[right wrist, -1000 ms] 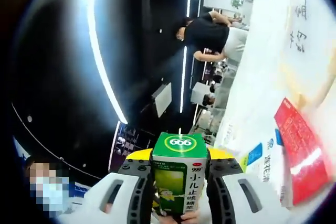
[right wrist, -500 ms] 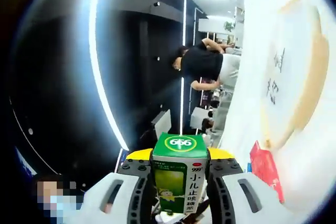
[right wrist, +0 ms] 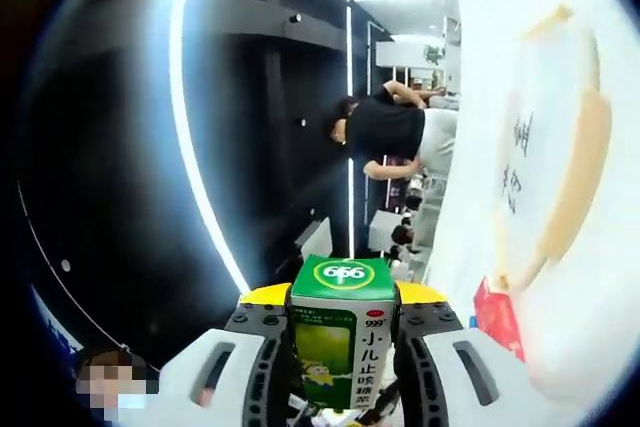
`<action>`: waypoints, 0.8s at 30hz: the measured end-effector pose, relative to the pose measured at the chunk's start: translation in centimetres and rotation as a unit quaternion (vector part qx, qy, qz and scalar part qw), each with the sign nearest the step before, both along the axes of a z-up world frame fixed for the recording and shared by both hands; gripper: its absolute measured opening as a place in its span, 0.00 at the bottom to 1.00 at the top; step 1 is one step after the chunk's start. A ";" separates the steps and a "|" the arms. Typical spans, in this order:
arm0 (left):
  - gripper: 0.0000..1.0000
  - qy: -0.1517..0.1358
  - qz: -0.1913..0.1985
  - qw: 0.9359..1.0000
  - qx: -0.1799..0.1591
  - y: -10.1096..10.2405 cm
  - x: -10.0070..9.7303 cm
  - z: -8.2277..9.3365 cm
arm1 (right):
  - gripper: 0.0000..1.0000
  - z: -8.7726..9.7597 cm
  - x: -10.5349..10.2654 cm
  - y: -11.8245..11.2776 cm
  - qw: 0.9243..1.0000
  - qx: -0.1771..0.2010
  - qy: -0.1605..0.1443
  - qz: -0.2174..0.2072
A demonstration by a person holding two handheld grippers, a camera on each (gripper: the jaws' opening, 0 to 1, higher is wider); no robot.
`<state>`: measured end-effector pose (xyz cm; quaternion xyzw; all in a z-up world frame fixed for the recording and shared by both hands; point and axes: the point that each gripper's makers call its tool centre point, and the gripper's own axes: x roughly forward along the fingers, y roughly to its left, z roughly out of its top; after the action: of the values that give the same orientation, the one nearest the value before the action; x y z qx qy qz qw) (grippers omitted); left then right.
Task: Arrange the small medicine boxes into an aligned row inside the storage area until every box is upright, visible, and separated from the surrounding clutter.
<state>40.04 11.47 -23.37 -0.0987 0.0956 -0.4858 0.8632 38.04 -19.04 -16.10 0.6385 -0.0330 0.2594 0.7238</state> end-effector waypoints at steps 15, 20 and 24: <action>1.00 0.004 0.042 0.999 -0.008 4.0 2.1 -1.0 | 0.34 1.5 0.1 1.4 1.000 0.013 0.001 0.025; 1.00 0.010 0.045 0.999 -0.013 4.2 2.1 -1.4 | 0.34 1.7 0.1 1.8 0.999 0.011 -0.001 0.042; 1.00 0.020 0.043 0.999 -0.019 4.3 2.0 -1.6 | 0.34 1.8 0.3 2.3 0.999 -0.021 0.000 0.043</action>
<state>42.07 15.74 -24.94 -0.1291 0.0996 -0.4483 0.8789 38.37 -16.75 -14.29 0.6236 0.0000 0.2914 0.7254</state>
